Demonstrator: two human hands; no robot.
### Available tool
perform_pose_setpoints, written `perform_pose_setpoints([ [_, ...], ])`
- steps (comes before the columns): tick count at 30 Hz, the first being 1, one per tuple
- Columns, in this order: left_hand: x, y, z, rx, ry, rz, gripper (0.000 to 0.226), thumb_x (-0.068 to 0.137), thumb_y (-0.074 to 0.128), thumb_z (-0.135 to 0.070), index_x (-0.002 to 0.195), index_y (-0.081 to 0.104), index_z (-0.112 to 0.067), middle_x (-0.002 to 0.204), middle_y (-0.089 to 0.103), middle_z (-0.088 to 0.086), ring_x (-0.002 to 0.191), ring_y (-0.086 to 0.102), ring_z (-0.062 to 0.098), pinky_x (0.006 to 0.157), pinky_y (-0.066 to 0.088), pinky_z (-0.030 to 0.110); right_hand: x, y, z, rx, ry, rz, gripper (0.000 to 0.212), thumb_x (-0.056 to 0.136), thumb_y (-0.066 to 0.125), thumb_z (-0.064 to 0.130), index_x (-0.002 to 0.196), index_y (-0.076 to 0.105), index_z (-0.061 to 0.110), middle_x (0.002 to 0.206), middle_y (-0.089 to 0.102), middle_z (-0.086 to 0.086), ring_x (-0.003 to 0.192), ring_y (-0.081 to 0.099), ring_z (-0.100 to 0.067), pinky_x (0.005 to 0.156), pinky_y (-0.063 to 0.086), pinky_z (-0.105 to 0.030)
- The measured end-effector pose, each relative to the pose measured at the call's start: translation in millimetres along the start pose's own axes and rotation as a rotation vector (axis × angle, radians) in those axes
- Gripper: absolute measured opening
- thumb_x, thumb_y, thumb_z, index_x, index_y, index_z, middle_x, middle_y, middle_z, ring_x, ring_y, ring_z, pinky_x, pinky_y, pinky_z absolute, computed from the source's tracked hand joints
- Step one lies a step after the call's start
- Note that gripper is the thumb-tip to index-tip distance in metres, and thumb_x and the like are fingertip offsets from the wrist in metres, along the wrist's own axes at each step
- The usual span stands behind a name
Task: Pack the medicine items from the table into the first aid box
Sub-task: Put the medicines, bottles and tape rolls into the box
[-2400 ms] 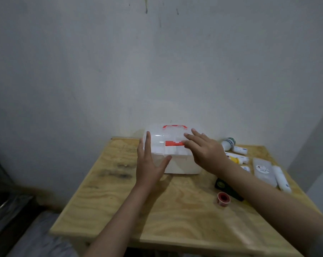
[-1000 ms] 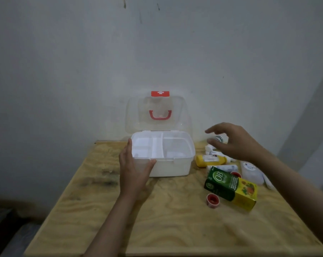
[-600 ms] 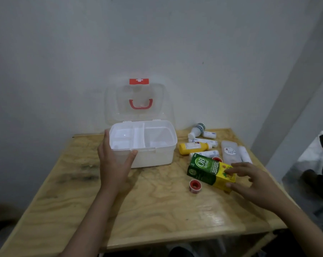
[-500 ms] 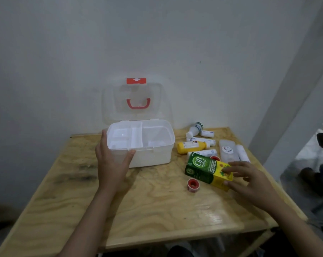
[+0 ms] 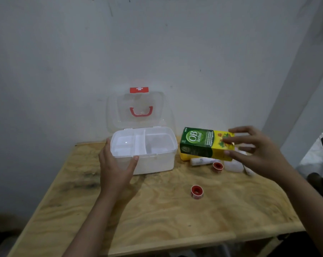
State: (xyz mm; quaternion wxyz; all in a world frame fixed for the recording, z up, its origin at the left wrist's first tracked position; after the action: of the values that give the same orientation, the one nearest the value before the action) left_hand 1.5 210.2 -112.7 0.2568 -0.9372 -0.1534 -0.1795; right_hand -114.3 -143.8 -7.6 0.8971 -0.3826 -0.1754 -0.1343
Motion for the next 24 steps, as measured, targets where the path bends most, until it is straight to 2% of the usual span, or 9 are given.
perform_pose_setpoints([
  [3,8.8,7.1,-2.7,0.034,0.006,0.039,0.089,0.074,0.071,-0.05,0.144,0.022,-0.028,0.147,0.03,0.003,0.133,0.035,0.025,0.101,0.042,0.045,28.6,5.7,25.6,-0.06,-0.055,-0.008,0.029,0.07,0.079,0.021,0.098,0.071,0.025,0.117,0.054,0.001,0.1,0.057,-0.006,0.078,0.05,-0.024],
  [7,20.9,13.1,-4.5,0.121,0.008,0.092,0.083,0.08,0.064,-0.052,0.147,0.027,-0.022,0.157,0.024,0.001,0.143,0.022,0.023,0.113,0.026,0.043,71.2,37.8,51.2,-0.219,-0.086,0.025,0.031,0.071,0.076,0.025,0.101,0.072,0.021,0.119,0.053,-0.002,0.096,0.055,-0.013,0.081,0.052,-0.038],
  [11,23.5,14.9,-1.7,0.204,-0.011,0.135,0.083,0.08,0.06,-0.057,0.147,0.028,-0.02,0.158,0.022,0.0,0.144,0.021,0.023,0.114,0.026,0.044,100.8,85.3,69.6,-0.426,-0.09,0.119,0.033,0.07,0.072,0.026,0.102,0.071,0.02,0.119,0.05,-0.004,0.103,0.054,-0.022,0.076,0.05,-0.036],
  [14,24.3,13.4,-5.9,0.195,0.001,0.121,0.082,0.079,0.06,-0.057,0.146,0.03,-0.021,0.158,0.024,-0.002,0.143,0.023,0.022,0.113,0.026,0.042,111.8,123.0,72.5,-0.502,-0.077,0.209,0.028,0.068,0.068,0.019,0.096,0.07,0.017,0.111,0.05,-0.006,0.095,0.055,-0.027,0.069,0.049,-0.034],
  [17,25.8,11.4,-8.7,0.176,0.008,0.113,0.08,0.079,0.061,-0.057,0.145,0.032,-0.022,0.157,0.025,-0.002,0.142,0.024,0.021,0.111,0.029,0.042,119.4,154.5,64.1,-0.465,-0.024,0.286,0.025,0.064,0.067,0.015,0.088,0.071,0.011,0.103,0.054,-0.009,0.081,0.06,-0.028,0.062,0.049,-0.034],
  [20,26.6,9.0,-7.7,0.168,0.01,0.113,0.079,0.078,0.06,-0.058,0.144,0.032,-0.025,0.157,0.025,-0.004,0.142,0.025,0.02,0.109,0.032,0.043,124.3,178.9,53.0,-0.361,0.035,0.344,0.025,0.062,0.065,0.011,0.084,0.071,0.0,0.098,0.065,-0.023,0.07,0.062,-0.029,0.057,0.05,-0.035],
  [21,26.8,7.5,-7.8,0.164,0.01,0.11,0.079,0.078,0.06,-0.058,0.144,0.032,-0.025,0.157,0.024,-0.005,0.141,0.025,0.02,0.109,0.033,0.043,124.5,184.6,50.9,-0.326,0.049,0.356,0.024,0.064,0.066,0.01,0.085,0.072,-0.001,0.096,0.068,-0.022,0.067,0.059,-0.024,0.058,0.049,-0.034],
  [24,28.0,3.2,-7.6,0.157,0.005,0.1,0.077,0.078,0.061,-0.056,0.143,0.032,-0.027,0.156,0.025,-0.005,0.14,0.026,0.02,0.106,0.036,0.043,123.0,194.6,50.2,-0.264,0.082,0.382,0.025,0.071,0.069,0.008,0.096,0.073,0.005,0.102,0.068,-0.008,0.08,0.055,-0.015,0.069,0.047,-0.028],
])
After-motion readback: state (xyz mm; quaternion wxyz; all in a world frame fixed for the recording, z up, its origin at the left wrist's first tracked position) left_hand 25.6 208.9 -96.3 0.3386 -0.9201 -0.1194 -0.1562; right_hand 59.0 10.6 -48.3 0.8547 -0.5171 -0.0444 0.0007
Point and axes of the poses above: each hand's wrist, its own x-axis towards the middle knuckle, its own y-axis out of the palm, z = x × y, the point moved 8 cm from there along x, towards the middle knuckle
